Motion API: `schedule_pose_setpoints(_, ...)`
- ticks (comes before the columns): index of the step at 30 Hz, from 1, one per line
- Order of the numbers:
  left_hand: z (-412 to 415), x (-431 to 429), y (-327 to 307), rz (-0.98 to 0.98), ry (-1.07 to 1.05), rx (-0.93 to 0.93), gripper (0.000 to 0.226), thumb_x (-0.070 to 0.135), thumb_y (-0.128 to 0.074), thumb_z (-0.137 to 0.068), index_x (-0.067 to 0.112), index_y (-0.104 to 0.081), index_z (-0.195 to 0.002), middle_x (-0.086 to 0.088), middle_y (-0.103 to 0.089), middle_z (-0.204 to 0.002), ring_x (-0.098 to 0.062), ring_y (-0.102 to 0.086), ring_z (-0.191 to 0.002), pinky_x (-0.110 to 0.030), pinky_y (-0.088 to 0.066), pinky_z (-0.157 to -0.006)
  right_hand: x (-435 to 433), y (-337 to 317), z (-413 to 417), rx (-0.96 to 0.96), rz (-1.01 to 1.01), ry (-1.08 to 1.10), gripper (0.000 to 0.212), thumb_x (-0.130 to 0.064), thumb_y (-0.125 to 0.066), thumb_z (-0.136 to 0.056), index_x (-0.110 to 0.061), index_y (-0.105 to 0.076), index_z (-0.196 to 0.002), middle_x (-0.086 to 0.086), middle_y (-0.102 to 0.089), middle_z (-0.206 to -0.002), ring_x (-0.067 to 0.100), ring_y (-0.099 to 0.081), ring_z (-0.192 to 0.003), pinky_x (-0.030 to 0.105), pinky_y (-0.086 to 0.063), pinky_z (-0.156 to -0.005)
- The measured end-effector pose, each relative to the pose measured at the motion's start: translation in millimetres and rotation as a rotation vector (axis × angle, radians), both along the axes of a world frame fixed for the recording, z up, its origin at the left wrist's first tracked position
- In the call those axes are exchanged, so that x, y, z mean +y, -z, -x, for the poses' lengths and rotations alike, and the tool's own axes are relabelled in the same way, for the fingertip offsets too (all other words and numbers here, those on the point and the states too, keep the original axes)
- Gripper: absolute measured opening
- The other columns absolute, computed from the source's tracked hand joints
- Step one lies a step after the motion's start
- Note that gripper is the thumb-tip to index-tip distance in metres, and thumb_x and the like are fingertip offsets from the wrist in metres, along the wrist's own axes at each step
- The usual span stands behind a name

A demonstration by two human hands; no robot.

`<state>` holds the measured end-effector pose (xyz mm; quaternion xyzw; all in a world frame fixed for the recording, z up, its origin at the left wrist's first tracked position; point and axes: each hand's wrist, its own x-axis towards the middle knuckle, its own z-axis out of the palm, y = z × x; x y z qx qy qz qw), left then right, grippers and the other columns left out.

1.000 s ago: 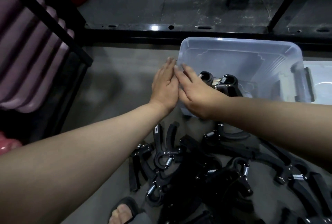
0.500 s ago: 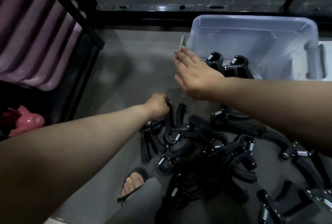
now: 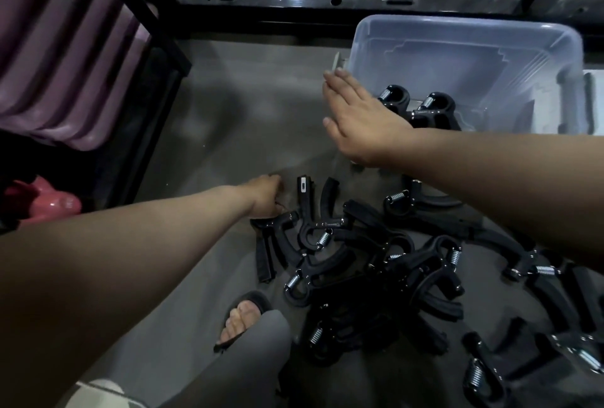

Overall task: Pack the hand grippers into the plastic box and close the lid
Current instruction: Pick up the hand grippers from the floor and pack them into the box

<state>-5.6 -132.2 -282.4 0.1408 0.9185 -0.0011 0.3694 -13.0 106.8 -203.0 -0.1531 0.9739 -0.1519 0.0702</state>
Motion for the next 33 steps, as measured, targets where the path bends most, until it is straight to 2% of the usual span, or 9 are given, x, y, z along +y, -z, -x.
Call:
schedule_pose_setpoints(3,-3,7,-5,-0.115,0.193,0.183,0.08,0.028,-0.066,-0.079,0.022,-0.027,-0.149,-0.01,-0.038,-0.142,-0.032,-0.043,-0.128,-0.038,-0.04,-0.105,-1,2,1,-0.007,0.002,0.028,0.067,-0.041,-0.024,-0.1,-0.006,-0.008,-0.154,0.006,0.003,-0.163,0.017,0.011,-0.15,0.044,-0.01,-0.122)
schedule_pose_setpoints(7,-7,32,-9,-0.124,0.563,0.266,0.062,0.029,-0.063,-0.079,0.02,-0.044,-0.137,-0.01,-0.037,-0.136,-0.033,-0.044,-0.122,-0.04,-0.043,-0.1,0,3,2,0.009,-0.005,0.022,0.066,-0.04,-0.025,-0.1,-0.005,-0.01,-0.154,0.008,0.001,-0.163,0.019,0.009,-0.15,0.044,-0.01,-0.122)
schedule_pose_setpoints(11,-7,43,-9,-0.009,0.602,0.273,0.053,0.034,-0.063,-0.081,0.028,-0.048,-0.132,-0.009,-0.035,-0.133,-0.031,-0.041,-0.121,-0.039,-0.04,-0.101,0,5,3,0.019,-0.004,0.012,0.067,-0.042,-0.023,-0.099,-0.004,-0.011,-0.154,0.009,-0.001,-0.163,0.02,0.008,-0.15,0.045,-0.013,-0.121)
schedule_pose_setpoints(17,-5,50,-7,0.09,0.558,0.08,0.052,0.02,-0.071,-0.08,0.027,-0.049,-0.126,-0.014,-0.026,-0.131,-0.036,-0.051,-0.108,-0.042,-0.049,-0.091,1,4,2,0.019,0.011,-0.001,0.066,-0.04,-0.027,-0.1,-0.003,-0.013,-0.153,0.01,-0.004,-0.163,0.021,0.006,-0.15,0.044,-0.011,-0.122)
schedule_pose_setpoints(21,-12,44,-6,0.16,0.831,0.334,0.045,0.034,-0.061,-0.088,0.033,-0.048,-0.13,-0.016,-0.029,-0.14,-0.034,-0.042,-0.119,-0.041,-0.04,-0.096,1,3,2,0.007,0.022,0.0,0.067,-0.04,-0.026,-0.1,-0.003,-0.012,-0.154,0.009,-0.002,-0.163,0.02,0.007,-0.15,0.045,-0.011,-0.121)
schedule_pose_setpoints(25,-10,8,-7,-0.045,1.148,0.558,0.029,0.049,-0.052,-0.09,0.027,-0.06,-0.108,-0.008,-0.051,-0.132,-0.029,-0.047,-0.125,-0.047,-0.021,-0.108,1,1,2,0.002,0.018,0.001,0.066,-0.041,-0.026,-0.1,-0.004,-0.011,-0.154,0.009,-0.001,-0.163,0.019,0.008,-0.15,0.044,-0.01,-0.122)
schedule_pose_setpoints(27,-9,-4,-5,-0.159,1.073,0.667,0.033,0.046,-0.046,-0.095,0.018,-0.061,-0.1,-0.01,-0.057,-0.122,-0.027,-0.054,-0.118,-0.045,-0.028,-0.105,1,1,2,-0.003,0.017,0.003,0.067,-0.041,-0.025,-0.1,-0.005,-0.01,-0.154,0.008,0.0,-0.163,0.019,0.008,-0.15,0.042,-0.008,-0.122)
schedule_pose_setpoints(29,-8,-6,-10,-0.196,0.819,0.709,0.042,0.043,-0.038,-0.097,0.009,-0.063,-0.096,-0.013,-0.061,-0.114,-0.029,-0.059,-0.108,-0.043,-0.041,-0.096,2,3,2,0.01,0.013,0.003,0.067,-0.041,-0.025,-0.1,-0.004,-0.01,-0.154,0.008,-0.001,-0.163,0.019,0.008,-0.15,0.042,-0.008,-0.122)
schedule_pose_setpoints(33,8,0,-29,-0.288,-0.044,0.647,0.041,0.036,-0.036,-0.1,0.003,-0.057,-0.089,-0.022,-0.058,-0.102,-0.044,-0.06,-0.085,-0.043,-0.047,-0.073,1,3,1,0.026,0.022,0.004,0.067,-0.041,-0.026,-0.1,-0.005,-0.012,-0.154,0.007,-0.002,-0.163,0.018,0.007,-0.15,0.041,-0.008,-0.122)
